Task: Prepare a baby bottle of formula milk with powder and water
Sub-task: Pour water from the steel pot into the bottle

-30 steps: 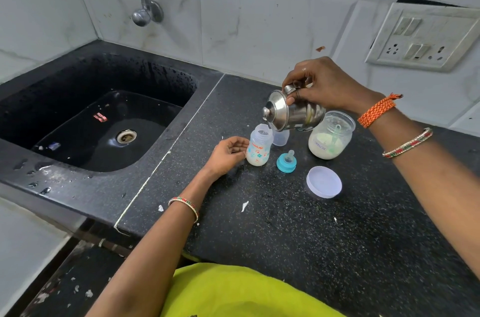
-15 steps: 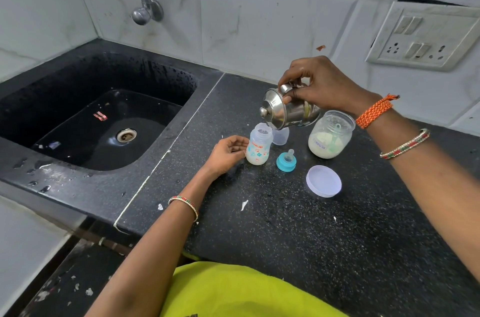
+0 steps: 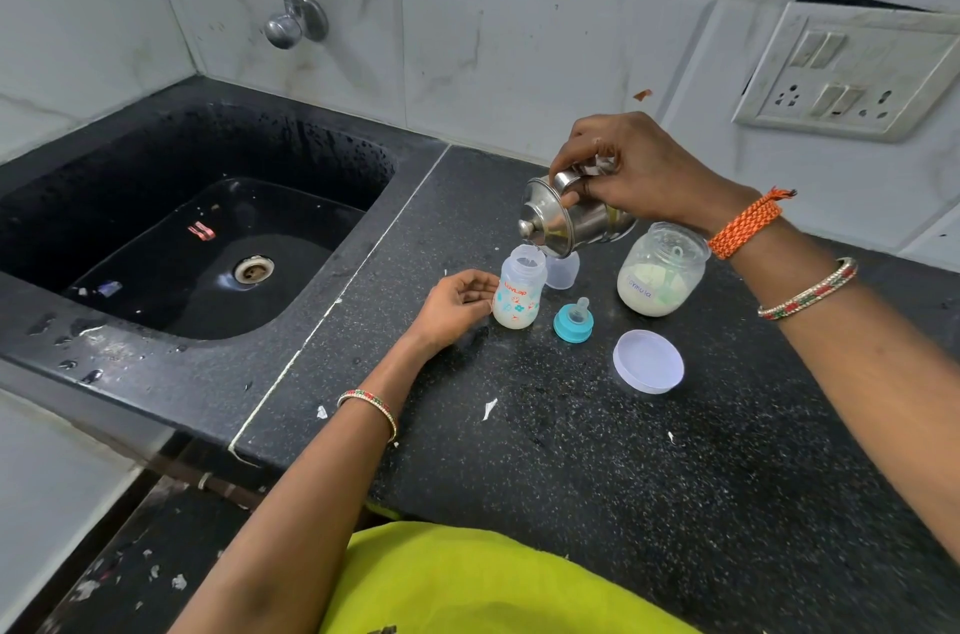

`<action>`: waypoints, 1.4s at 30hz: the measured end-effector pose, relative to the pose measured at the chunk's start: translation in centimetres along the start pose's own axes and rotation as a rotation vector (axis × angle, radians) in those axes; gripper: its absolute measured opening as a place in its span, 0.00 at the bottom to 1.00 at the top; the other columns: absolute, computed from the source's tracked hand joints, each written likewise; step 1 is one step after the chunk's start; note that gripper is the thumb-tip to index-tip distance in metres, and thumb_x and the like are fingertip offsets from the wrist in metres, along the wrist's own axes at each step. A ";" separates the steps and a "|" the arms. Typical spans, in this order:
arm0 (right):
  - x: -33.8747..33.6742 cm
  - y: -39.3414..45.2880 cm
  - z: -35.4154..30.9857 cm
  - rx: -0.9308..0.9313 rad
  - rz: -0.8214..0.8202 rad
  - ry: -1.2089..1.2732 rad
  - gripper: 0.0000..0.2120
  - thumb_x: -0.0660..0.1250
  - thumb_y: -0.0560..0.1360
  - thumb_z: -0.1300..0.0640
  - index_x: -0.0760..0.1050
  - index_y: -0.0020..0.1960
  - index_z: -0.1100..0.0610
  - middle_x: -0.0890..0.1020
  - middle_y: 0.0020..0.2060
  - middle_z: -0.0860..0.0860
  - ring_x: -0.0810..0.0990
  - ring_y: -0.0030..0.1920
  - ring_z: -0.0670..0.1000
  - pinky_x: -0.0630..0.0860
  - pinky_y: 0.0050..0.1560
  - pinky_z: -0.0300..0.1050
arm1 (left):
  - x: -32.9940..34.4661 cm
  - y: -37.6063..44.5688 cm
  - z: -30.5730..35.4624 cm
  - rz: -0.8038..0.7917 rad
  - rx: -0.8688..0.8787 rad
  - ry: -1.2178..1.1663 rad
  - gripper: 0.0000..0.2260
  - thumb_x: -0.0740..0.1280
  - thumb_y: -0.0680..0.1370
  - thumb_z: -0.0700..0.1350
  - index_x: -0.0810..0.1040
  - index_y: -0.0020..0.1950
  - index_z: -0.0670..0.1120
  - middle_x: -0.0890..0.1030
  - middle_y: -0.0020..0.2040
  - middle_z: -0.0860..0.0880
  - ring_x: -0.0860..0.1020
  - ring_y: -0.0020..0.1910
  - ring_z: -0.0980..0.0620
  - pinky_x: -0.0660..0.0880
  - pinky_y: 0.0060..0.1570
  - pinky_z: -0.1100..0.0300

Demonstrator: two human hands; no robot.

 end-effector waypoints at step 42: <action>0.5 0.2 -2.4 -0.132 -0.022 -0.193 0.13 0.68 0.69 0.68 0.82 0.49 0.54 0.78 0.42 0.48 0.70 0.45 0.46 0.59 0.59 0.48 | 0.1 -0.1 0.1 -0.004 -0.007 -0.025 0.11 0.64 0.75 0.30 0.76 0.55 0.41 0.79 0.48 0.48 0.79 0.47 0.56 0.78 0.45 0.68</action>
Point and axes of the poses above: each hand's wrist, its own y-axis towards the middle knuckle, its own x-axis out of the palm, z = x × y, the point moved 7 cm from there along y, towards the middle knuckle
